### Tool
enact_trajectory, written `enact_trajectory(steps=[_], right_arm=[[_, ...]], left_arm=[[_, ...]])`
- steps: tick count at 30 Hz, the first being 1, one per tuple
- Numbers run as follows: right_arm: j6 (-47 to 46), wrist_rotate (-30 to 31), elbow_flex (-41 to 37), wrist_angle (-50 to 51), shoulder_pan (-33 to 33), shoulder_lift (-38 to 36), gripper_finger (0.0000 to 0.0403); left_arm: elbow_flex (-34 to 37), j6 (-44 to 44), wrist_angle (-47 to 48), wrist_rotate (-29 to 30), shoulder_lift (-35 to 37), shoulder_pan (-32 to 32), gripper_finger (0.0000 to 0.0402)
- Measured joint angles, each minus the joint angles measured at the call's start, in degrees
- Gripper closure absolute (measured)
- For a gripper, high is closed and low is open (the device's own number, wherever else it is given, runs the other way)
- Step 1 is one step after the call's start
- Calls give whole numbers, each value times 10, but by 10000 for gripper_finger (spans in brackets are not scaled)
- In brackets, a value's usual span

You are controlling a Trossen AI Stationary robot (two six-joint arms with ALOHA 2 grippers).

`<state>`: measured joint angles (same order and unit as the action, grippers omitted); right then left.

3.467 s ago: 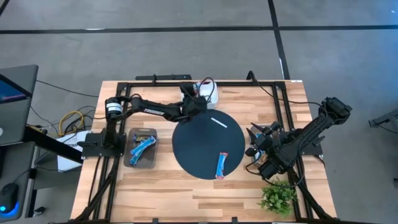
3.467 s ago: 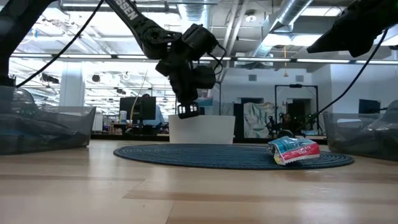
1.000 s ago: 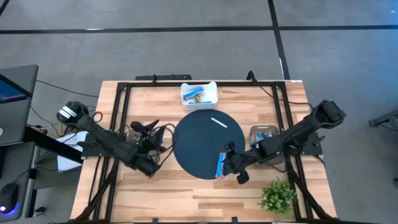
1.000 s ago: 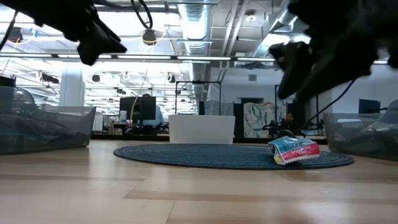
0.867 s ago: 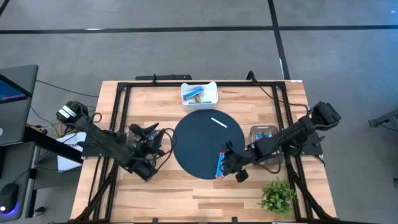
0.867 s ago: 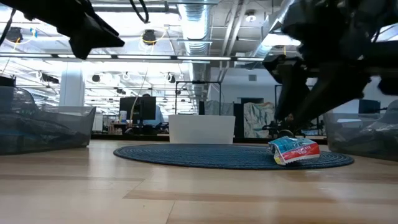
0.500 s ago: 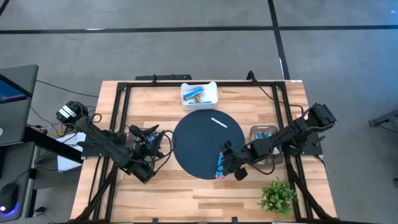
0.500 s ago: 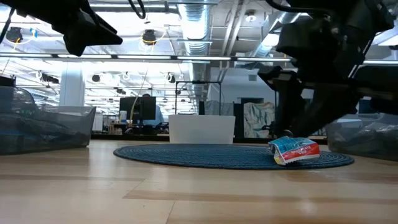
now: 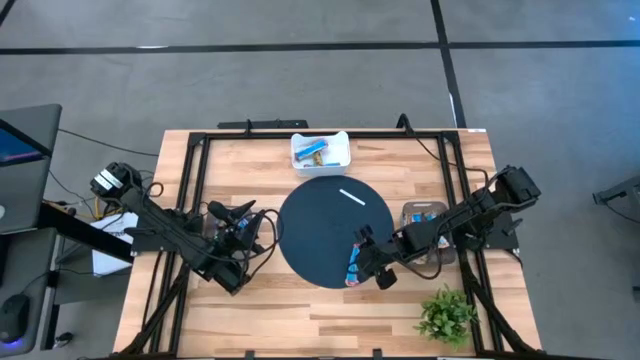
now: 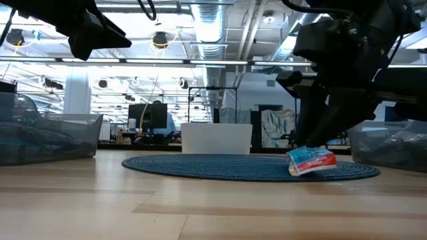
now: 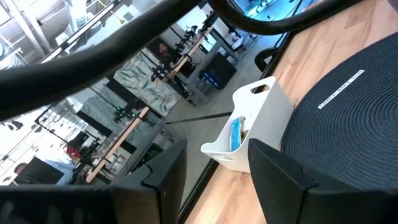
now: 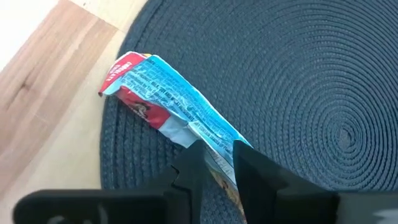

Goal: Pick and place Granola Bars by type
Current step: Put the red granola bar into the white bin

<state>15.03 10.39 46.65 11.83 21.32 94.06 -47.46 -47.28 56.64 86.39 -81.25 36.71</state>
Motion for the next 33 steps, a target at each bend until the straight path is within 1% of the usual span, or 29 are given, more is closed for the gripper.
enact_trajectory(steps=[6, 10, 14, 17, 26, 33], right_arm=[[-2, 0, 0, 5, -3, 0, 346], [-51, -2, 0, 12, -12, 0, 362], [-82, -4, 0, 22, -20, 0, 366], [-90, -5, 0, 26, -25, 0, 356], [-94, -4, 0, 29, -27, 0, 300], [-111, -4, 0, 32, -27, 0, 280]], left_arm=[[0, 0, 0, 0, 0, 0, 236], [0, 0, 0, 0, 0, 0, 236], [0, 0, 0, 0, 0, 0, 236], [0, 0, 0, 0, 0, 0, 236], [0, 0, 0, 0, 0, 0, 236], [0, -1, 0, 0, 0, 0, 236]])
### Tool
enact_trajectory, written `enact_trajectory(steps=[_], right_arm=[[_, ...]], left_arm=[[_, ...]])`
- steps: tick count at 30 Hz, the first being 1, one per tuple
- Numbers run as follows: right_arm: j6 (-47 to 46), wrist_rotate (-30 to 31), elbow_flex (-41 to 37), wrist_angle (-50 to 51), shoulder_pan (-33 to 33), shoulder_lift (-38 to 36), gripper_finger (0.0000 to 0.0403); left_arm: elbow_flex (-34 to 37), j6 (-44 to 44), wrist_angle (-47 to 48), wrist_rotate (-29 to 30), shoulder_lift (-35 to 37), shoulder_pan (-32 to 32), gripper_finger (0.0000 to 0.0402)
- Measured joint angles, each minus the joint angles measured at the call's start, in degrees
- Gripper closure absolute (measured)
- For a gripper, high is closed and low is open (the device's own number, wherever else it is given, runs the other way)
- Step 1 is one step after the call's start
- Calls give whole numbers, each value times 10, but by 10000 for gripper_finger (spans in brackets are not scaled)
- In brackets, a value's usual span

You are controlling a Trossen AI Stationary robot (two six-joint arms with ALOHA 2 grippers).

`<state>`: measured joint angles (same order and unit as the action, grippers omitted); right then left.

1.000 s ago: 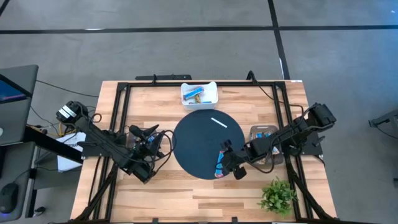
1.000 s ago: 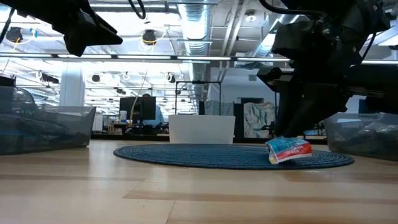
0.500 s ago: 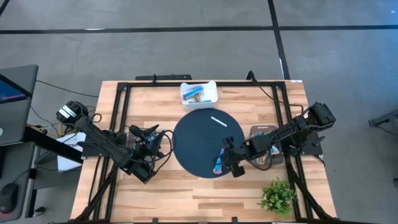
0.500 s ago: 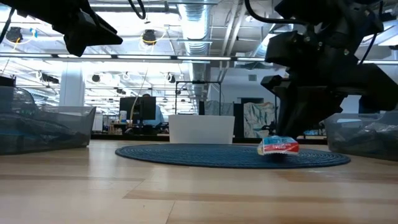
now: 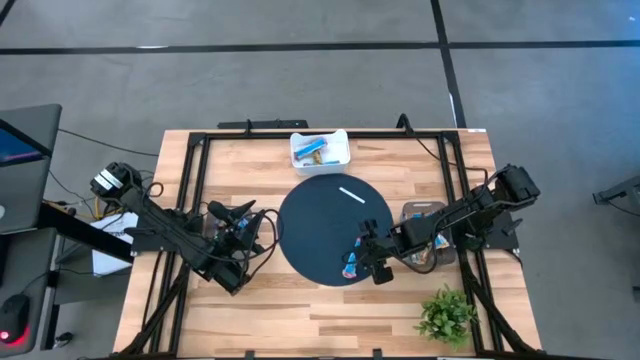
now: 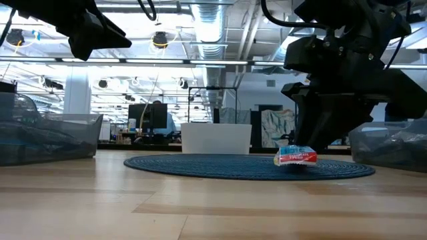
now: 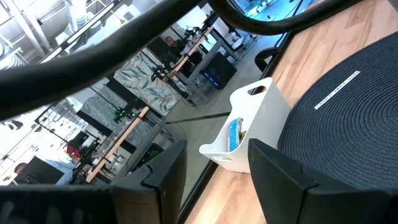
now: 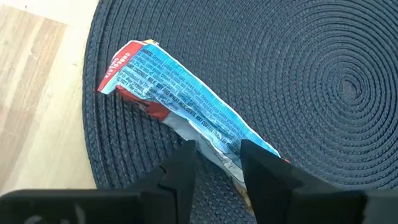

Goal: Pick and place Granola Bars by type
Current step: Put the red granola bar into the white bin

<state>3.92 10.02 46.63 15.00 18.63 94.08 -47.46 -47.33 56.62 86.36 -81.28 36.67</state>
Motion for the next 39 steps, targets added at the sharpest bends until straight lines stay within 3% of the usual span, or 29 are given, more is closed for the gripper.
enact_trajectory(steps=[6, 15, 22, 39], right_arm=[[4, 4, 0, 0, 0, 0, 304], [7, 4, 0, 9, 1, 0, 394], [21, 9, 0, 12, 5, 0, 401], [140, 222, 69, 12, 57, 1, 403]], left_arm=[[0, 0, 0, 0, 0, 0, 236], [0, -1, 0, 0, 0, 0, 236], [0, -1, 0, 0, 0, 0, 236], [0, -1, 0, 0, 0, 0, 236]])
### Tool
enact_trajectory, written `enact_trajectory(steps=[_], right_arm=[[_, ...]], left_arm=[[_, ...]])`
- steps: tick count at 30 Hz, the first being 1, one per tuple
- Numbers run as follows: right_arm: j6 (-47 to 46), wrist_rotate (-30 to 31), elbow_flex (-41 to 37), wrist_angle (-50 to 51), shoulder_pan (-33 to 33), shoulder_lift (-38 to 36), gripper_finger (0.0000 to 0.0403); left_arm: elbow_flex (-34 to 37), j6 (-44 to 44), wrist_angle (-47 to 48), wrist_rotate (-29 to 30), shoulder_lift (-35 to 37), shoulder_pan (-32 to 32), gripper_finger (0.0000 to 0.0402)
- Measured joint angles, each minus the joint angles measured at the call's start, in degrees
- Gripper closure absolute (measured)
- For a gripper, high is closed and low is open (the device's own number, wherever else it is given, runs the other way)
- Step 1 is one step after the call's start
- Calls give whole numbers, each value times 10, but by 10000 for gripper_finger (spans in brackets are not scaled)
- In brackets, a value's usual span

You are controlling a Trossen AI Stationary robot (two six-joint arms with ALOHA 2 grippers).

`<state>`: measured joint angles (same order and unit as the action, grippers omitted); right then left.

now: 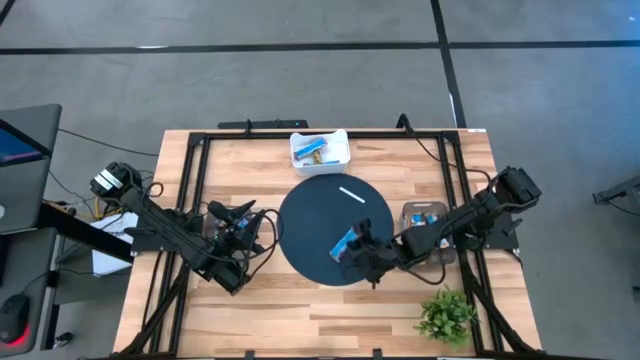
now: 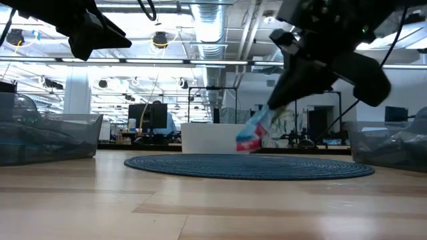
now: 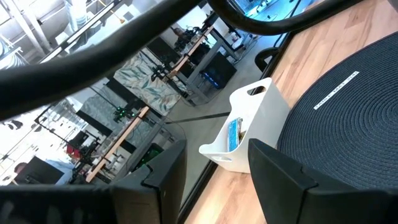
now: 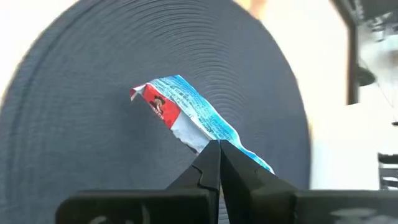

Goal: Pick and place Granola Bars by type
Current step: Put the red granola bar into the white bin

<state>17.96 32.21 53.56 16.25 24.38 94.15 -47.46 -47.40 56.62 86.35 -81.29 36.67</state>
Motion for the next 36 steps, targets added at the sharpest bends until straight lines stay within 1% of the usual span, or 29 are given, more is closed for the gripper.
enact_trajectory(steps=[5, 11, 16, 28, 36], right_arm=[[10, 10, 6, 1, -8, 0, 403], [-13, 9, 6, 23, -18, 0, 403], [-14, 12, 6, 26, -18, 0, 403], [19, 108, 6, 25, -11, 0, 403], [75, 180, 6, -8, -24, -1, 403]], left_arm=[[0, 0, 0, 0, 0, 0, 236], [0, 0, 0, 0, 0, 0, 236], [0, 0, 0, 0, 0, 0, 236], [0, 0, 0, 0, 0, 0, 236], [0, 0, 0, 0, 0, 0, 236]])
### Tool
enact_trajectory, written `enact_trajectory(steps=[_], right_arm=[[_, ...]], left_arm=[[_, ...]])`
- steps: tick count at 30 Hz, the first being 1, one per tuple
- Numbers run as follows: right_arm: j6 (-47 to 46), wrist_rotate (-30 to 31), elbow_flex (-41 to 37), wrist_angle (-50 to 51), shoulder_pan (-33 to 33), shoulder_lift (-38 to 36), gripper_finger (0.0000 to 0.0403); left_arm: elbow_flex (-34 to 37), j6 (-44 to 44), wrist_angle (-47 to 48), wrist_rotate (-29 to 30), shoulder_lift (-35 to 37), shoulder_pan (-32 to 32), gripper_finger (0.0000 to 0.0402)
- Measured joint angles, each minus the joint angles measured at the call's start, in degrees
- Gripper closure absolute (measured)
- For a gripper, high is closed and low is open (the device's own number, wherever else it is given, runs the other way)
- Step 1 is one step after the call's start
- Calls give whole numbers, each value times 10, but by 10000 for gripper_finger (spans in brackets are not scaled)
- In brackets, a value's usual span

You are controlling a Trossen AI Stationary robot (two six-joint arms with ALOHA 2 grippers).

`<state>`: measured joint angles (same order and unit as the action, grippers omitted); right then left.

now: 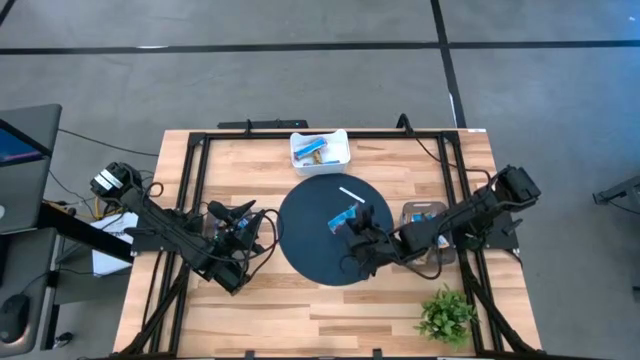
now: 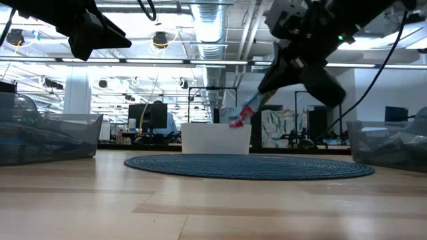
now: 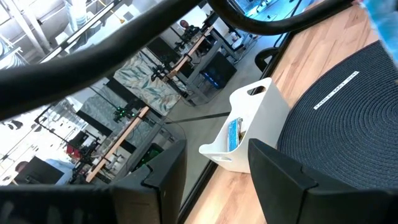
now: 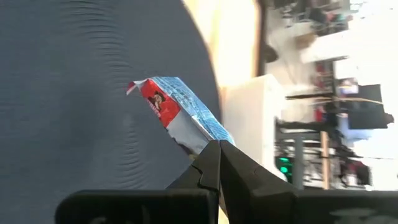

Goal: Pick and place Granola Bars by type
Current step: Put the red granola bar into the white bin

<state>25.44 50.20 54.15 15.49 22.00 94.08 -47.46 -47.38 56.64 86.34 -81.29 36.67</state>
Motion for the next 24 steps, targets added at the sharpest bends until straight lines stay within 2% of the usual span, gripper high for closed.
enact_trajectory(steps=[7, 17, 19, 24], right_arm=[[78, 30, 0, -96, -51, 0, 403], [199, 22, 0, -287, -188, 0, 403], [208, 4, 0, -311, -219, 0, 403], [190, -101, 0, -338, -298, 0, 403]], left_arm=[[0, 0, 0, 0, 0, 0, 236], [0, 1, 0, 0, 0, 0, 236], [0, 1, 0, 0, 0, 0, 236], [0, 1, 0, 0, 0, 0, 236]])
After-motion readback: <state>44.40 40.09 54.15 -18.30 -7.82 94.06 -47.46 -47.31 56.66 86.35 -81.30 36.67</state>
